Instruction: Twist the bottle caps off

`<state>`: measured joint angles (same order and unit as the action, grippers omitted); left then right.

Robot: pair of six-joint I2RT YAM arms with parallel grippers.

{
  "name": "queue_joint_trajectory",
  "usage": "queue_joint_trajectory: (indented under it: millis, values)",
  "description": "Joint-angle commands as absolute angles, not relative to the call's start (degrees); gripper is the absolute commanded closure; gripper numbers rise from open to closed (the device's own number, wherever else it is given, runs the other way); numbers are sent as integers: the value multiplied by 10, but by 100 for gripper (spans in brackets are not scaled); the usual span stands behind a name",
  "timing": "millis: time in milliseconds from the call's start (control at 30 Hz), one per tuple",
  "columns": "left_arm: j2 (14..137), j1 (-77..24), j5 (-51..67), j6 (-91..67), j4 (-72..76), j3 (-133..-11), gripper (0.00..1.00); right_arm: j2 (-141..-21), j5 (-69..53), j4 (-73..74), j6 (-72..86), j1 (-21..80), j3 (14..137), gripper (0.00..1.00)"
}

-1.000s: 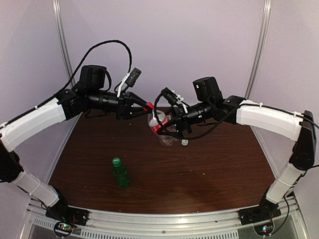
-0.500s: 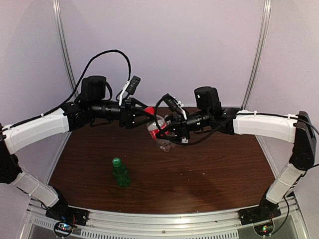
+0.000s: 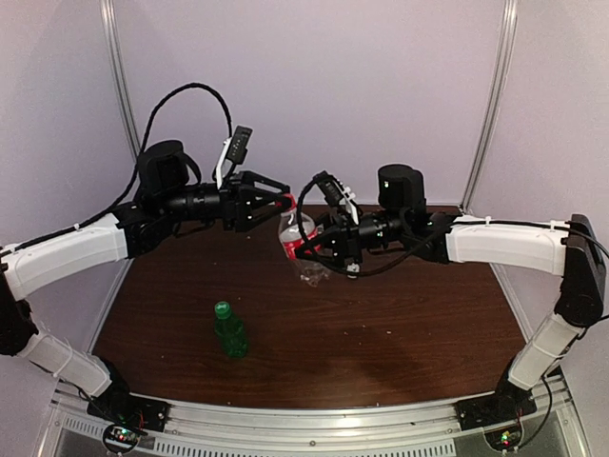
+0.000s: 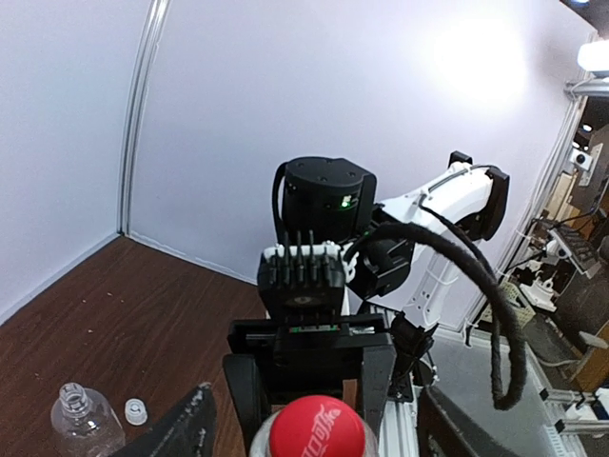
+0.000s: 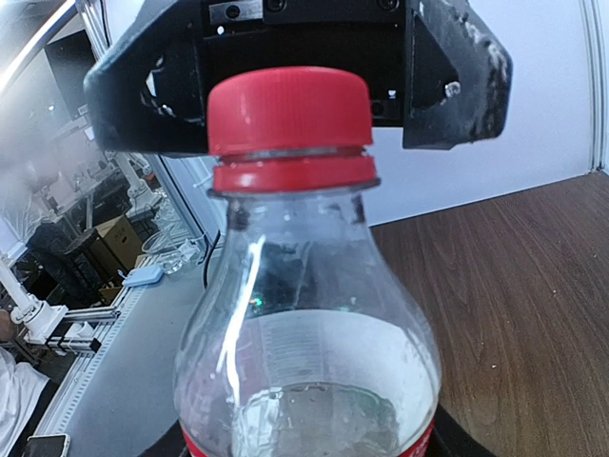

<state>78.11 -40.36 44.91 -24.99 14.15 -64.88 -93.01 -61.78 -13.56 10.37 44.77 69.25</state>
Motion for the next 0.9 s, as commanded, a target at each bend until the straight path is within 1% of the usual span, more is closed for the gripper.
queue_joint_trajectory:
  millis: [0,200,267,300,333,400,467,600,867]
  values:
    - [799,-406,471,-277,188,-662,34,-904,-627,-162,109,453,689,61]
    - [810,-406,486,-292,203,-665,58,-904,-621,-154,103,453,690,61]
    - [811,-406,486,-295,206,-665,63,-905,-618,-152,100,453,688,62]
    - [811,-406,487,-296,206,-665,63,-905,-617,-150,99,452,688,62]
    - [811,-406,487,-297,207,-665,61,-906,-616,-150,97,453,687,62]
    - [809,-406,486,-299,207,-665,55,-906,-615,-148,95,453,686,62]
    - [806,-406,482,-298,206,-663,50,-908,-615,-145,94,453,687,63]
    - [799,-406,476,-297,204,-662,49,-907,-614,-141,91,452,689,63]
    - [804,-406,479,-300,205,-664,64,-909,-610,-132,83,453,690,64]
